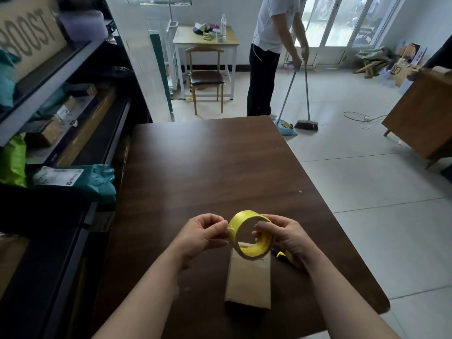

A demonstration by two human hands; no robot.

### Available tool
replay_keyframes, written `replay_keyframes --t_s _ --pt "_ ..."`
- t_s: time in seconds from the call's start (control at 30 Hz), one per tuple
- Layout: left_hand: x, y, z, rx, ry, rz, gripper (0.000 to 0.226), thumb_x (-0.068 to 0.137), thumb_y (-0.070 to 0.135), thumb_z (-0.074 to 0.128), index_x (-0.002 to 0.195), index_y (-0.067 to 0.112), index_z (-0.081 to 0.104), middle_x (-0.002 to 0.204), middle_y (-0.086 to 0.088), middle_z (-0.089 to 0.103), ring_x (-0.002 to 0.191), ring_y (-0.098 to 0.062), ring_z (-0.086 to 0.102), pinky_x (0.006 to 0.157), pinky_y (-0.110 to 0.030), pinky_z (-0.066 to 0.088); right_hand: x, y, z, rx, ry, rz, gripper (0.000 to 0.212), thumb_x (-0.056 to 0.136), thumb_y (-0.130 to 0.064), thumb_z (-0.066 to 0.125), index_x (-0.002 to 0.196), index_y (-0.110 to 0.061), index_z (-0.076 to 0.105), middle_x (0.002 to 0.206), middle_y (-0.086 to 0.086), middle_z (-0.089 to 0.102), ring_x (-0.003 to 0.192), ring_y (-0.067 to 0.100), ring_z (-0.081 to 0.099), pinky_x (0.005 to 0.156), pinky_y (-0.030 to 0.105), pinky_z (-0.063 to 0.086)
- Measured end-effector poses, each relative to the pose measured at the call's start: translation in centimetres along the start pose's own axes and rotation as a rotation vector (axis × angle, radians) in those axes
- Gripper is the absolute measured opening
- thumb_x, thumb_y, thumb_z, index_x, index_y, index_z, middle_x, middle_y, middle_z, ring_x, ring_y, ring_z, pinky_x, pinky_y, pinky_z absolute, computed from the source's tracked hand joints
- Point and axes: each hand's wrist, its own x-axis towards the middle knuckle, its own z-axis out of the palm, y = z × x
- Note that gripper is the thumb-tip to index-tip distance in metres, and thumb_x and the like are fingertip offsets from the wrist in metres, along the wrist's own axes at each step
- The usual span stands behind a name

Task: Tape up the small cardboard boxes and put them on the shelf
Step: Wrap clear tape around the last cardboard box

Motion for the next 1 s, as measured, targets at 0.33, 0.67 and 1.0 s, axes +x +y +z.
replay_keyframes --t_s 0.33,0.67,1.0 --pt "-0.4 -0.4 2.8 -0.295 0.052 0.25 0.002 0.087 0.004 0.057 0.088 0.004 0.059 0.074 -0.008 0.066 0.071 -0.017 0.063 0.074 -0.028 0.057 0.6 0.1 -0.3 0.005 0.09 0.156 0.068 0.066 -0.05 0.073 0.108 0.004 0.066 0.09 0.02 0.063 0.072 0.027 0.061 0.06 0.036 0.057" --pt "-0.1 1.0 2.4 -0.109 0.001 0.101 0.046 0.07 0.017 0.076 0.112 0.007 0.061 0.079 -0.01 0.071 0.06 -0.013 0.062 0.062 -0.026 0.054 0.1 -0.2 -0.2 -0.081 0.074 0.258 0.055 0.062 -0.054 0.073 0.091 -0.008 0.069 0.072 0.009 0.054 0.059 0.019 0.052 0.047 0.026 0.049" --pt "1.2 0.3 2.4 -0.096 0.257 0.137 0.014 0.088 0.002 0.064 0.099 0.011 0.061 0.071 -0.003 0.066 0.052 -0.006 0.059 0.053 -0.021 0.051 -0.5 -0.3 0.0 -0.185 -0.231 0.016 0.058 0.078 -0.039 0.071 0.132 -0.038 0.048 0.13 0.007 0.048 0.087 0.026 0.067 0.065 0.029 0.052"
